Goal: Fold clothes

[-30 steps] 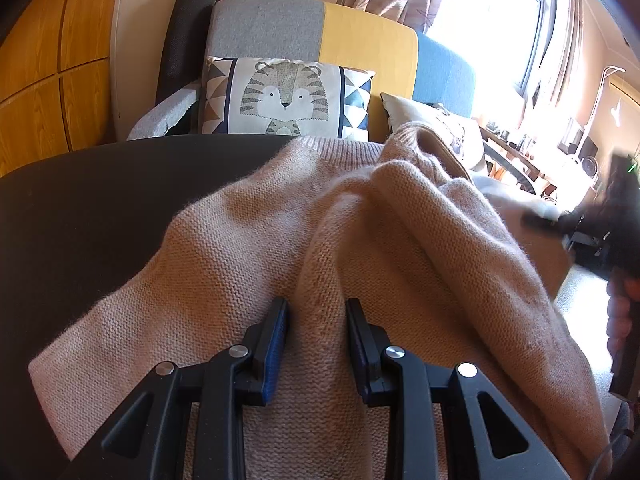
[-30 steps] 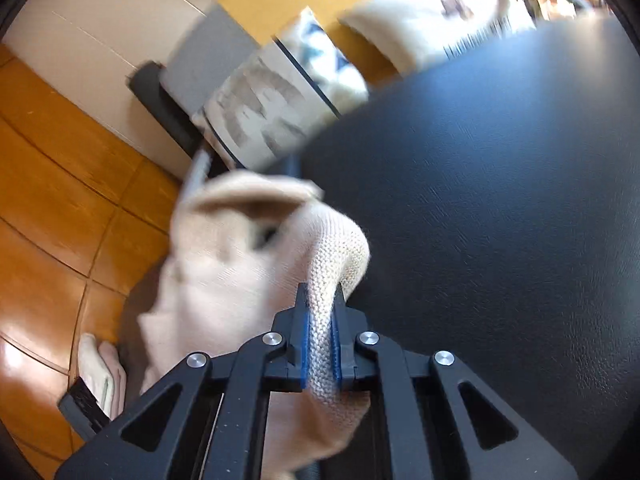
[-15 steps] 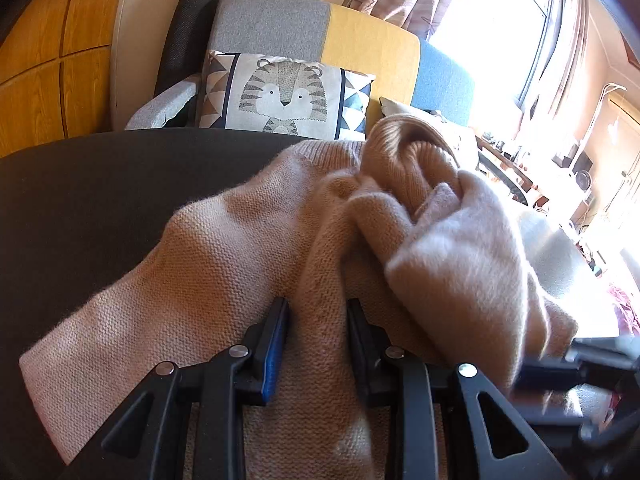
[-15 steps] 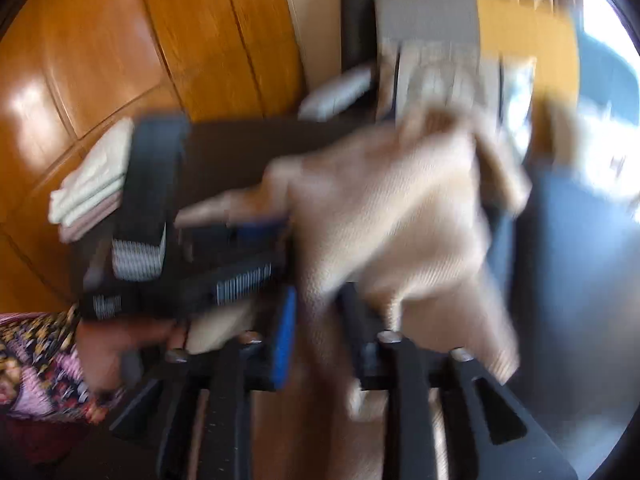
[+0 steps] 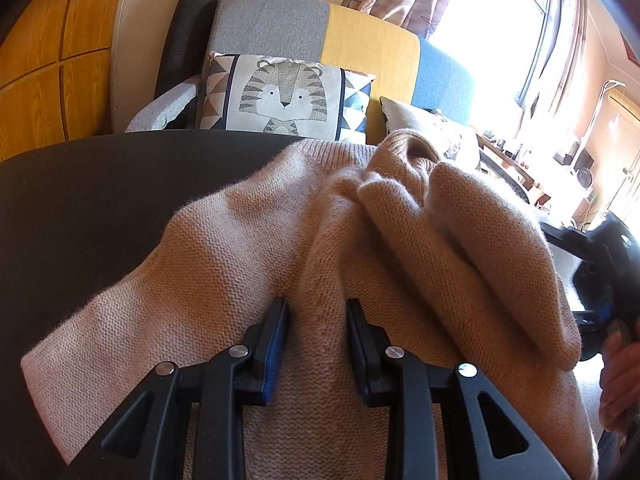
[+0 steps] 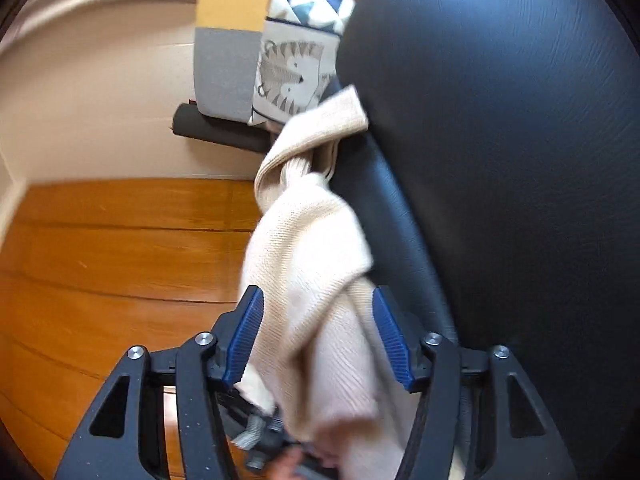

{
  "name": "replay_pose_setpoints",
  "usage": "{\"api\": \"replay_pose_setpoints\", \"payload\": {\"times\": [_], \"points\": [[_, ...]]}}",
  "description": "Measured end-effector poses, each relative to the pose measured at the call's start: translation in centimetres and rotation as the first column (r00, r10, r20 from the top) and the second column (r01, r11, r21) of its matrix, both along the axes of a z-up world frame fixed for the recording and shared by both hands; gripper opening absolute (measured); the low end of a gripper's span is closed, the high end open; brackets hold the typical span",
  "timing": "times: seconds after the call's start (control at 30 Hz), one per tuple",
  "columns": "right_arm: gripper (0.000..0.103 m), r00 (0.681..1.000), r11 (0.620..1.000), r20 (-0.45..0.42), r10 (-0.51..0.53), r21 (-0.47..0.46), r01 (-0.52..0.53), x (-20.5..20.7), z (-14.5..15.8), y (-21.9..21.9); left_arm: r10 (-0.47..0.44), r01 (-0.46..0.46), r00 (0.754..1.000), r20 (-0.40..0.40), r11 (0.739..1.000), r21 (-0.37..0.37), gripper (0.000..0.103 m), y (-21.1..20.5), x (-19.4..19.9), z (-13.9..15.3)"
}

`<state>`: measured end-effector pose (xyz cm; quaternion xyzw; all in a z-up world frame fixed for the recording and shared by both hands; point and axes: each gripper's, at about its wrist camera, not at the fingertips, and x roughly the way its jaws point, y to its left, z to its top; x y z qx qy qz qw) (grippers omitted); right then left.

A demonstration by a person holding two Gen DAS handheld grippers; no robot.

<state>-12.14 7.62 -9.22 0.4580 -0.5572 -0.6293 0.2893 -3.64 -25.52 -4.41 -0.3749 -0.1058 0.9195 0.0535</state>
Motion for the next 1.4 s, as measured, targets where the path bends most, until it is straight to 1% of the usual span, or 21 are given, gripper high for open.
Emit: {"api": "replay_pose_setpoints", "payload": {"times": [0.1, 0.13, 0.17, 0.2, 0.23, 0.27, 0.37, 0.47, 0.53, 0.6, 0.67, 0.7, 0.77, 0.8, 0.83, 0.87, 1.03, 1.23, 1.3, 1.37, 1.4], "points": [[0.045, 0.998, 0.997, 0.059, -0.037, -0.069, 0.041, -0.5, -0.3, -1.0, -0.001, 0.001, 1.000, -0.002, 1.000, 0.000, 0.029, 0.0, 0.0, 0.0], [0.036, 0.996, 0.994, 0.070, -0.059, -0.085, 0.065, -0.8, -0.6, -1.5, -0.001, 0.001, 1.000, -0.002, 1.000, 0.001, 0.029, -0.1, 0.1, 0.0], [0.023, 0.993, 0.991, 0.081, -0.081, -0.098, 0.089, -1.0, -0.7, -2.1, -0.002, 0.002, 1.000, -0.003, 1.000, 0.003, 0.029, -0.1, 0.1, -0.1], [0.019, 0.992, 0.989, 0.084, -0.098, -0.104, 0.106, -1.1, -0.8, -2.0, -0.002, 0.002, 1.000, -0.003, 1.000, 0.003, 0.029, -0.1, 0.1, -0.1], [0.011, 0.991, 0.987, 0.070, -0.112, -0.110, 0.120, -1.2, -0.5, -1.9, -0.003, 0.003, 1.000, -0.003, 1.000, 0.003, 0.029, -0.2, 0.1, -0.1], [0.008, 0.990, 0.984, 0.053, -0.127, -0.116, 0.133, -1.4, -0.3, -1.8, -0.003, 0.003, 1.000, -0.003, 1.000, 0.001, 0.029, -0.2, 0.1, -0.1], [0.008, 0.983, 0.975, -0.015, -0.182, -0.130, 0.179, -1.5, 1.1, -0.9, -0.003, 0.003, 1.000, -0.002, 1.000, -0.002, 0.029, -0.1, 0.1, -0.1], [0.008, 0.960, 0.967, -0.132, -0.247, -0.098, 0.236, -1.1, 4.1, 1.7, -0.003, 0.003, 1.000, -0.002, 1.000, -0.005, 0.029, 0.0, 0.1, -0.1], [0.008, 0.932, 0.957, -0.219, -0.290, -0.057, 0.284, -0.6, 6.4, 4.0, -0.003, 0.002, 1.000, -0.001, 1.000, -0.007, 0.029, 0.1, 0.1, -0.1], [0.008, 0.890, 0.938, -0.318, -0.327, 0.009, 0.348, 0.2, 9.0, 6.8, -0.002, 0.002, 1.000, -0.001, 1.000, -0.008, 0.029, 0.1, 0.1, -0.1], [0.008, 0.840, 0.905, -0.420, -0.342, 0.094, 0.416, 0.7, 11.8, 9.5, -0.003, 0.003, 1.000, -0.001, 1.000, -0.010, 0.029, 0.2, 0.2, -0.1], [0.008, 0.816, 0.879, -0.467, -0.340, 0.151, 0.452, 1.2, 13.0, 10.8, -0.003, 0.003, 1.000, -0.001, 1.000, -0.011, 0.029, 0.2, 0.2, -0.1], [0.008, 0.772, 0.812, -0.553, -0.315, 0.264, 0.520, 2.2, 14.9, 13.2, -0.002, 0.002, 1.000, -0.001, 1.000, -0.015, 0.029, 0.2, 0.2, 0.0], [0.008, 0.759, 0.767, -0.581, -0.293, 0.331, 0.550, 2.6, 15.6, 14.0, -0.002, 0.002, 1.000, -0.001, 1.000, -0.016, 0.029, 0.3, 0.2, 0.0], [0.008, 0.758, 0.717, -0.591, -0.274, 0.400, 0.571, 2.9, 15.8, 14.8, -0.002, 0.002, 1.000, -0.001, 1.000, -0.018, 0.029, 0.3, 0.2, 0.0], [0.008, 0.770, 0.707, -0.572, -0.282, 0.419, 0.570, 3.3, 15.3, 15.4, -0.002, 0.002, 1.000, -0.001, 1.000, -0.020, 0.029, 0.3, 0.2, 0.0], [0.011, 0.825, 0.695, -0.450, -0.342, 0.470, 0.545, 5.4, 11.8, 18.2, -0.001, 0.001, 1.000, 0.001, 1.000, -0.024, 0.029, 0.5, 0.1, 0.1], [0.016, 0.863, 0.685, -0.292, -0.412, 0.525, 0.504, 7.9, 7.7, 21.6, -0.003, 0.003, 1.000, 0.002, 1.000, -0.026, 0.029, 0.4, 0.0, 0.2], [0.016, 0.869, 0.683, -0.237, -0.433, 0.543, 0.489, 8.8, 6.3, 22.8, -0.003, 0.003, 1.000, 0.002, 1.000, -0.028, 0.029, 0.4, 0.0, 0.2], [0.017, 0.835, 0.668, -0.242, -0.495, 0.509, 0.543, 9.4, 6.9, 24.7, -0.003, 0.003, 1.000, 0.001, 0.999, -0.033, 0.029, 0.5, 0.1, 0.2], [0.020, 0.823, 0.671, -0.219, -0.524, 0.490, 0.557, 9.5, 6.7, 25.9, -0.003, 0.003, 1.000, 0.001, 0.999, -0.037, 0.029, 0.5, 0.2, 0.2]]}}
